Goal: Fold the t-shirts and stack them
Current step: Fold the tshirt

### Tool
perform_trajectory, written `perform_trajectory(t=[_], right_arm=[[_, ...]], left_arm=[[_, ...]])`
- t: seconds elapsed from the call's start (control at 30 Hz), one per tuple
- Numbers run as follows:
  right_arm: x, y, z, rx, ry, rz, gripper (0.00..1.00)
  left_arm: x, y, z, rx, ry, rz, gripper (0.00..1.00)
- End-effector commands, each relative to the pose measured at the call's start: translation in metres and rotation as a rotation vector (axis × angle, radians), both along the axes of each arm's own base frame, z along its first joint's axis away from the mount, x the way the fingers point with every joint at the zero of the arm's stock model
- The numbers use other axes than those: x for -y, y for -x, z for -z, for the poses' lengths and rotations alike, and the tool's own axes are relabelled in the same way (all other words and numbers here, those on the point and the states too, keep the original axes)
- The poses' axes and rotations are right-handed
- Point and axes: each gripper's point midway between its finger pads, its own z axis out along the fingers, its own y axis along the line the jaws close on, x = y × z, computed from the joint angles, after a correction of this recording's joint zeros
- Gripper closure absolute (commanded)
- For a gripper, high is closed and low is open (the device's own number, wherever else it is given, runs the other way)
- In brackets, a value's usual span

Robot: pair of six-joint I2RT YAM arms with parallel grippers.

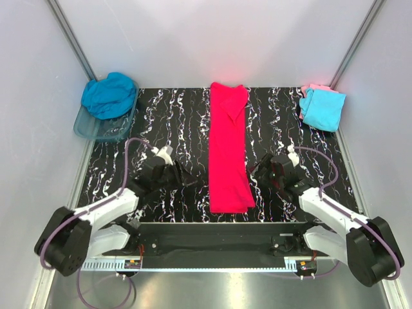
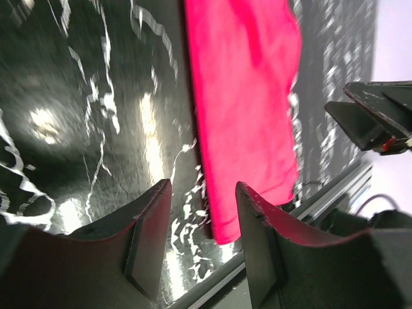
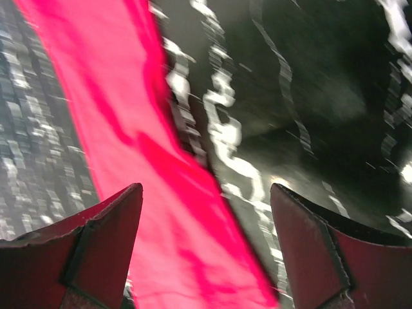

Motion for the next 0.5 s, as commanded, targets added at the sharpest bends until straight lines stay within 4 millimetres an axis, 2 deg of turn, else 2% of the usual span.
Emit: perform_trajectory(t=[0.0, 0.13, 0.23, 0.3, 0.47], right_arm=[[0.007, 0.021, 0.025, -0.078, 0.004, -0.02, 0.13], [0.004, 0.042, 0.041, -0.136, -0.023, -0.056, 0.14], [0.001, 0.052, 0.042, -0.137, -0.055, -0.084, 0.15], [-0.009, 0.059, 0.038, -0.145, -0.103, -0.138, 0.15], [-0.02, 0.074, 0.044, -0.187, -0.162, -0.198, 0.17]], left_arm=[[0.011, -0.003, 0.013, 0.028, 0.023, -0.02, 0.51], [0.028, 0.024, 0.036, -0.017, 0.031, 0.04, 0.51], [0.037, 0.042, 0.043, -0.01, 0.013, 0.073, 0.5], [0.039, 0.051, 0.046, -0.007, 0.011, 0.089, 0.5], [0.063, 0.078, 0.052, -0.011, 0.022, 0.143, 0.5]])
